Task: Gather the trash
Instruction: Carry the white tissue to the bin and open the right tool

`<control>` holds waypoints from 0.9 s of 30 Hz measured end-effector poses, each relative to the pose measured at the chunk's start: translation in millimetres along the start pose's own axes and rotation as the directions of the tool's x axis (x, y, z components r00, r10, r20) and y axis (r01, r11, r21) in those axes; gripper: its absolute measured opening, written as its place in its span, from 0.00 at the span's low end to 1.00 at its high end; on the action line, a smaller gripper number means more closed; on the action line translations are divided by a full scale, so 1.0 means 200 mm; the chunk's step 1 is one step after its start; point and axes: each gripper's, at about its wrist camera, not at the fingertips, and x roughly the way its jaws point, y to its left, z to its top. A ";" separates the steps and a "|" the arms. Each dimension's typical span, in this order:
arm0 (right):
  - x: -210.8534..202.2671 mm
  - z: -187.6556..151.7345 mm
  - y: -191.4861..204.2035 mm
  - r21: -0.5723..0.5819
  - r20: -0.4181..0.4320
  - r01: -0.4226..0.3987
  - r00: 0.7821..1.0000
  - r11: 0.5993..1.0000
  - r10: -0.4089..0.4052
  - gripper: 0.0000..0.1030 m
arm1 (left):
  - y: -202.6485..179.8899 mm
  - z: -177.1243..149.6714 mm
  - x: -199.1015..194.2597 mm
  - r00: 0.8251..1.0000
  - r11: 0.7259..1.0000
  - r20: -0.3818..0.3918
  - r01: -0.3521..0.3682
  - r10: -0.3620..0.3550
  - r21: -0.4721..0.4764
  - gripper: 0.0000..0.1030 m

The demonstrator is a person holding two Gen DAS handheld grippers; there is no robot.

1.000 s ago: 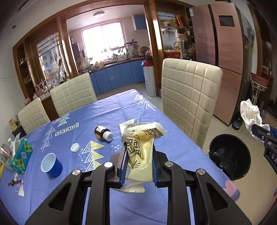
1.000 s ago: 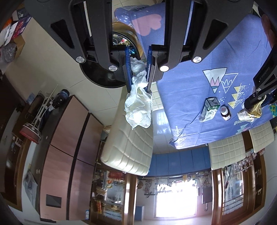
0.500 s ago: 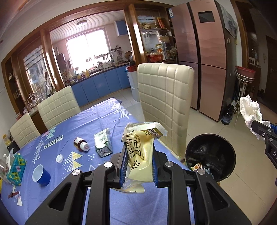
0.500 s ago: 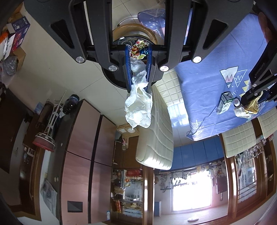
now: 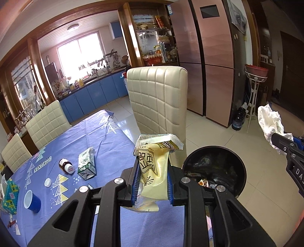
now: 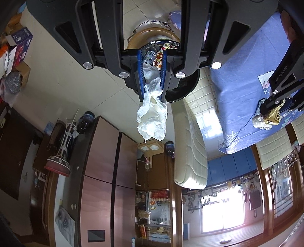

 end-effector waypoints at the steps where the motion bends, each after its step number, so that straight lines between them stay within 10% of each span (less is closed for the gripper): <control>1: 0.01 0.00 -0.01 0.004 -0.004 0.001 1.000 1.000 -0.001 0.16 | -0.01 0.00 0.01 1.000 1.000 -0.003 0.003 -0.003 0.004 0.22; 27: 0.28 0.05 0.00 -0.001 -0.060 -0.006 0.998 1.000 0.006 0.18 | -0.06 0.01 0.20 0.998 0.999 -0.053 0.042 -0.042 -0.014 0.22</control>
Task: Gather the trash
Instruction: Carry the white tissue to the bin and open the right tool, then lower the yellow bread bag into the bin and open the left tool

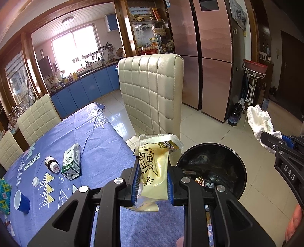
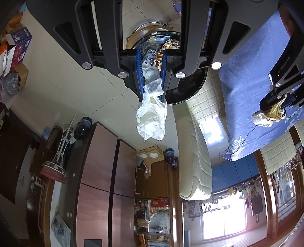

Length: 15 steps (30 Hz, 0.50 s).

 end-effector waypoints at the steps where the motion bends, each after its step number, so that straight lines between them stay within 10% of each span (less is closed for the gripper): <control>1: 0.01 0.01 0.00 0.007 -0.002 0.000 1.000 1.000 0.000 0.22 | 0.00 0.00 0.00 1.000 1.000 0.000 0.001 -0.001 -0.001 0.22; 2: 0.03 0.01 -0.01 0.015 -0.006 -0.002 1.000 1.000 0.002 0.30 | 0.00 0.00 0.00 1.000 1.000 -0.001 0.002 -0.002 0.000 0.22; 3: 0.05 0.01 -0.02 0.021 -0.019 0.007 1.000 1.000 -0.007 0.73 | 0.00 0.00 0.00 1.000 1.000 -0.002 0.002 -0.002 0.000 0.22; 4: 0.06 0.01 -0.03 0.025 -0.027 0.031 0.999 0.999 -0.030 0.90 | 0.00 0.00 0.01 1.000 1.000 -0.003 0.002 -0.002 -0.002 0.22; 15: 0.06 -0.03 -0.12 0.049 0.023 0.103 0.994 0.993 -0.105 0.97 | -0.05 0.02 0.05 1.000 1.000 -0.020 0.021 -0.021 0.003 0.22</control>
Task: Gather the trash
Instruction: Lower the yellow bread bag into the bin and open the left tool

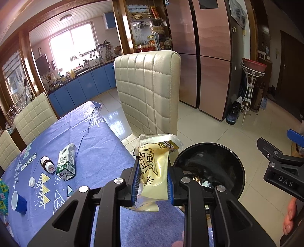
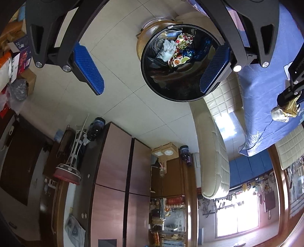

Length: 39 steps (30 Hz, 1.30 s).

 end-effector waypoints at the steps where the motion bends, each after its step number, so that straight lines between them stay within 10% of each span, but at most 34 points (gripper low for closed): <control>1: 0.00 0.00 -0.01 0.005 0.001 0.000 1.000 1.000 0.000 0.97 | -0.01 0.00 0.01 1.000 1.000 -0.002 0.003 -0.003 0.002 0.22; 19: 0.01 0.00 -0.24 0.068 0.001 0.079 0.997 0.995 -0.079 0.97 | -0.25 0.14 0.17 0.993 0.993 -0.031 0.115 -0.114 0.013 0.25; 21: 0.02 0.00 -0.27 0.073 -0.005 0.087 0.996 0.993 -0.087 0.97 | -0.27 0.15 0.17 0.988 0.989 -0.031 0.150 -0.149 0.016 0.33; 24: 0.03 0.00 -0.29 0.083 -0.017 0.091 0.996 0.992 -0.089 0.97 | -0.28 0.16 0.16 0.983 0.984 -0.022 0.180 -0.180 0.010 0.81; 39: -0.04 0.04 -0.07 0.043 -0.003 0.043 0.999 0.998 -0.043 0.97 | -0.02 0.12 0.06 0.986 0.985 0.014 0.167 -0.167 -0.036 0.86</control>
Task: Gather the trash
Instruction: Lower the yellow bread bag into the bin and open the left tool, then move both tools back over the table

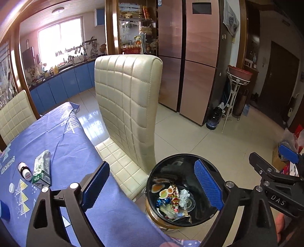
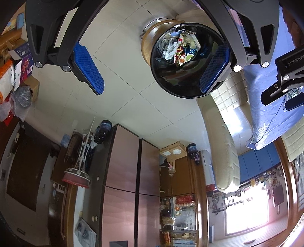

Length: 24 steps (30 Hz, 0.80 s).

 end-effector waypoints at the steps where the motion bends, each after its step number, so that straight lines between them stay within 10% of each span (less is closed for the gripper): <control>1: -0.02 0.00 0.03 -0.005 0.003 -0.006 1.000 1.000 0.006 0.97 | 0.02 0.00 -0.01 1.000 1.000 -0.001 -0.007 0.007 -0.003 0.86; 24: -0.10 -0.04 1.15 -0.302 -0.049 -0.247 0.969 0.921 0.244 0.97 | 1.11 -0.34 -0.25 0.952 0.923 -0.095 -0.304 0.290 -0.236 0.86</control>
